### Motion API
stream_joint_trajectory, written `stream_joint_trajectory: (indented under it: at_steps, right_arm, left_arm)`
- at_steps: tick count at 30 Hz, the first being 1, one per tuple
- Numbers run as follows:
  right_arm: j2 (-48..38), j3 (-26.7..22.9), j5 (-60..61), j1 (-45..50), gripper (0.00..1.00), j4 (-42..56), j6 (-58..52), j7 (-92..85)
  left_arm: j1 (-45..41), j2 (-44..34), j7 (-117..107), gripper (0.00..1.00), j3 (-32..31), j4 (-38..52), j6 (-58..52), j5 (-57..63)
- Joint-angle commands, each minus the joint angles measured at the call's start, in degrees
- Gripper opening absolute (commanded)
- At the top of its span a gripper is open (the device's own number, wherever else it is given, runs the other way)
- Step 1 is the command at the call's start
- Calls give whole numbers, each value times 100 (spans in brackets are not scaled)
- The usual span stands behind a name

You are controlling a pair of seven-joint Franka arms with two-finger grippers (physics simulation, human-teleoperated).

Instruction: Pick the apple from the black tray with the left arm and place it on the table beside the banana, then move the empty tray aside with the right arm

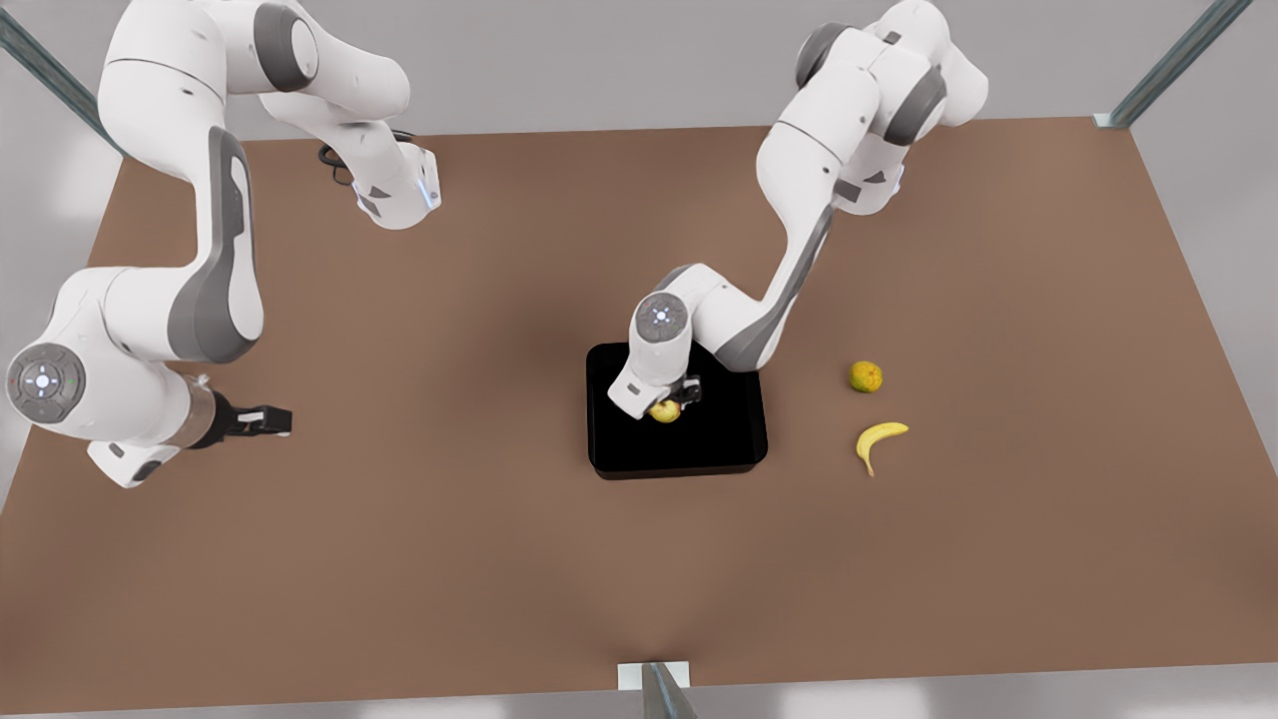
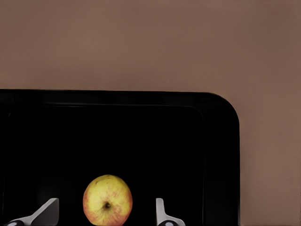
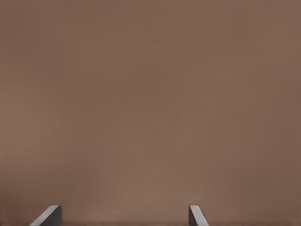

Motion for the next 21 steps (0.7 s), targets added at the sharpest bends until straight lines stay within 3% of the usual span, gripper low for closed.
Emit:
stream_joint_trajectory:
  at_steps: [1,4,21]
  right_arm:
    - [1,-1,15,7,100,3,1,-51]
    - [10,-1,15,7,100,3,1,-51]
    - [36,8,15,7,100,3,1,-43]
  left_arm:
    - [-18,37,-1473,100,-2,-27,456,121]
    - [-36,11,-1148,100,-2,-581,992,253]
    - [-176,11,-1165,100,6,-1214,1247,667]
